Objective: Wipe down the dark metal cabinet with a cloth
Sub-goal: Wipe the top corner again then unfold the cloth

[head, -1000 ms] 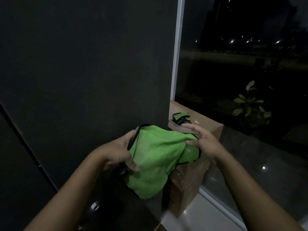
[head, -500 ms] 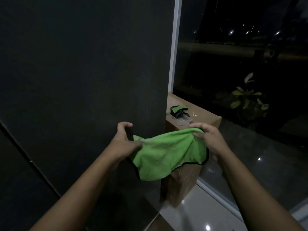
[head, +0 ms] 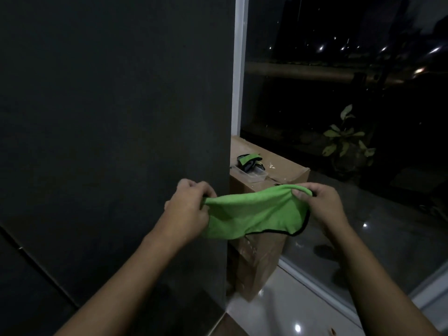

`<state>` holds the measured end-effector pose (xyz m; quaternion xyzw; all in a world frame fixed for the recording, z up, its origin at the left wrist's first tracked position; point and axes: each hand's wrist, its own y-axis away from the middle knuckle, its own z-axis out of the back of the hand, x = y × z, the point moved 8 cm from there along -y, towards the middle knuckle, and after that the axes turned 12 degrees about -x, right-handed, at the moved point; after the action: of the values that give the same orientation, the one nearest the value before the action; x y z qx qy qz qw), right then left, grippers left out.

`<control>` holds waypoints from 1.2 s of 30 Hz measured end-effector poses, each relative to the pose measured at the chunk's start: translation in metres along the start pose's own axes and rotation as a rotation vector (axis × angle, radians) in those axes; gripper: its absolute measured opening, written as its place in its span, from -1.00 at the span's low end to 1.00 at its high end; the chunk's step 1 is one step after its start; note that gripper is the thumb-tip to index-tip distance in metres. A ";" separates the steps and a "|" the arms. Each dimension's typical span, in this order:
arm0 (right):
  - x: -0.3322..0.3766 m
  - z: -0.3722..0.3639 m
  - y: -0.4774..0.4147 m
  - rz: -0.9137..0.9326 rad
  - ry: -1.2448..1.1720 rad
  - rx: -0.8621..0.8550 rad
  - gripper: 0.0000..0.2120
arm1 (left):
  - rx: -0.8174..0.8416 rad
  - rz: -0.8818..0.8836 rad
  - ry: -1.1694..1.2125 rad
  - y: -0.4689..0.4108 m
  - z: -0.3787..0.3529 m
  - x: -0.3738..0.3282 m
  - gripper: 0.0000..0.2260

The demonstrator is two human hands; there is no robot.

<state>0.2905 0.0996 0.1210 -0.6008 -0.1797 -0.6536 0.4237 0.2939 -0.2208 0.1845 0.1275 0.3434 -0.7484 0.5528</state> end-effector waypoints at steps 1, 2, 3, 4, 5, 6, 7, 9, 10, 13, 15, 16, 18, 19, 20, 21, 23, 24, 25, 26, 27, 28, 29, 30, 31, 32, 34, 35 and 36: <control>0.001 0.003 -0.001 0.058 0.082 -0.006 -0.90 | -0.009 -0.020 -0.081 -0.001 0.000 0.000 -0.77; 0.004 0.005 0.000 0.108 0.181 -0.005 -0.91 | -0.038 -0.039 -0.151 -0.002 0.001 0.000 -0.84; 0.006 0.007 0.001 0.140 0.288 0.004 -0.91 | -0.071 -0.058 -0.203 -0.003 0.002 0.000 -0.89; 0.007 0.009 0.001 0.156 0.403 0.012 -0.88 | -0.103 -0.076 -0.235 -0.004 0.003 0.000 -0.91; 0.005 0.011 0.002 0.150 0.506 0.016 -0.84 | -0.114 -0.074 -0.254 -0.004 0.002 0.000 -0.91; 0.006 0.013 0.005 0.141 0.605 0.023 -0.79 | -0.107 -0.064 -0.267 -0.005 0.000 0.003 -0.89; 0.003 0.015 0.004 0.125 0.692 0.025 -0.75 | -0.092 -0.054 -0.278 -0.007 -0.003 0.004 -0.87; 0.003 0.014 0.004 0.111 0.777 0.034 -0.70 | -0.067 -0.025 -0.273 -0.011 -0.010 0.007 -0.82; 0.004 0.012 0.003 0.126 0.760 0.038 -0.69 | -0.075 -0.012 -0.249 -0.013 -0.012 0.007 -0.81; 0.011 0.005 0.007 0.146 0.545 0.047 -0.72 | -0.104 0.037 -0.056 -0.019 -0.014 0.009 -0.90; 0.016 -0.001 0.012 0.152 0.486 0.045 -0.77 | -0.137 0.033 0.006 -0.019 -0.015 0.005 -0.92; 0.018 -0.006 0.017 0.159 0.493 0.052 -0.78 | -0.162 0.020 -0.016 -0.019 -0.016 0.003 -0.91; 0.017 -0.018 0.027 0.156 0.513 0.085 -0.77 | -0.212 0.025 -0.049 -0.017 -0.021 0.001 -0.89; 0.016 -0.024 0.032 0.140 0.503 0.102 -0.77 | -0.219 0.057 -0.026 -0.017 -0.027 0.002 -0.87; 0.016 -0.032 0.038 0.129 0.481 0.119 -0.77 | -0.214 0.100 0.013 -0.018 -0.034 0.005 -0.86; 0.018 -0.040 0.045 0.115 0.449 0.133 -0.77 | -0.196 0.146 0.046 -0.018 -0.042 0.008 -0.85; 0.024 -0.054 0.056 0.097 0.373 0.131 -0.76 | -0.166 0.214 0.086 -0.020 -0.057 0.012 -0.80; 0.026 -0.058 0.059 0.095 0.337 0.111 -0.72 | -0.160 0.246 0.114 -0.020 -0.062 0.013 -0.76; 0.027 -0.060 0.060 0.083 0.307 0.083 -0.66 | -0.157 0.282 0.151 -0.021 -0.067 0.015 -0.72; 0.028 -0.061 0.059 0.074 0.281 0.054 -0.61 | -0.159 0.317 0.190 -0.021 -0.070 0.018 -0.69; 0.028 -0.060 0.056 0.060 0.252 0.026 -0.58 | -0.161 0.351 0.225 -0.022 -0.072 0.021 -0.66; 0.026 -0.058 0.051 0.046 0.230 0.000 -0.57 | -0.165 0.384 0.253 -0.024 -0.073 0.024 -0.66; 0.024 -0.054 0.046 0.027 0.218 -0.027 -0.56 | -0.176 0.418 0.276 -0.026 -0.073 0.029 -0.66; 0.020 -0.049 0.039 0.008 0.216 -0.057 -0.53 | -0.194 0.448 0.298 -0.028 -0.071 0.033 -0.68; 0.014 -0.043 0.033 -0.018 0.217 -0.086 -0.50 | -0.216 0.475 0.322 -0.030 -0.069 0.039 -0.70; 0.007 -0.036 0.026 -0.049 0.222 -0.115 -0.49 | -0.240 0.497 0.342 -0.032 -0.066 0.044 -0.71; -0.011 -0.024 0.016 -0.106 0.243 -0.158 -0.49 | -0.269 0.530 0.364 -0.034 -0.064 0.052 -0.72; -0.020 -0.019 0.013 -0.125 0.256 -0.172 -0.51 | -0.264 0.543 0.374 -0.034 -0.066 0.054 -0.72; -0.028 -0.016 0.011 -0.137 0.264 -0.176 -0.53 | -0.244 0.558 0.389 -0.035 -0.071 0.056 -0.72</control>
<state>0.2861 0.0911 0.0881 -0.5307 -0.1051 -0.7675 0.3438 0.2292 -0.2105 0.1140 0.2893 0.4811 -0.4839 0.6714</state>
